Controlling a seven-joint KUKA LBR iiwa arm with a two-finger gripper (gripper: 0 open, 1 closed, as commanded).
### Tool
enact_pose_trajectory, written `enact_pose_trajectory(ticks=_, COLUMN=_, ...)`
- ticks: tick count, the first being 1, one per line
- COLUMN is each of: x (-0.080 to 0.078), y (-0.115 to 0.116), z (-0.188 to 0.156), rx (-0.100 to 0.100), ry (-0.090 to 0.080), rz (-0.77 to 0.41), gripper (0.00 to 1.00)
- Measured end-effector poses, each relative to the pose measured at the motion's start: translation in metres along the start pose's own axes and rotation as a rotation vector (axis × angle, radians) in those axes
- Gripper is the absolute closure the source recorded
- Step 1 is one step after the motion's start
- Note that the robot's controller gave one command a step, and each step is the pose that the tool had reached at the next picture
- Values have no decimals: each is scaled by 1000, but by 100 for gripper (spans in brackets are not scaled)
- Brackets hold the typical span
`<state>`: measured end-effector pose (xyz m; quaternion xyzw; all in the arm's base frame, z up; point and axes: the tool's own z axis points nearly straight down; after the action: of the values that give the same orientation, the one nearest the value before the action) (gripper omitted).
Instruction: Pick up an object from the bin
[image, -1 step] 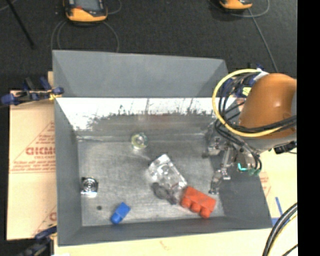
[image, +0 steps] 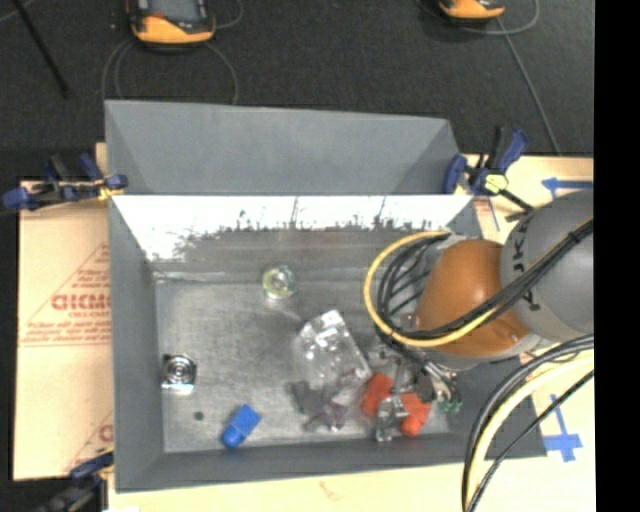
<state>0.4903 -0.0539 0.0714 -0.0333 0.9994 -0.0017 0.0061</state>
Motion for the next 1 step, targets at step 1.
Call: enact_pose_trajectory(ticks=1, x=0, y=0, z=-3, rx=0, ry=3, rz=-7, gripper=100)
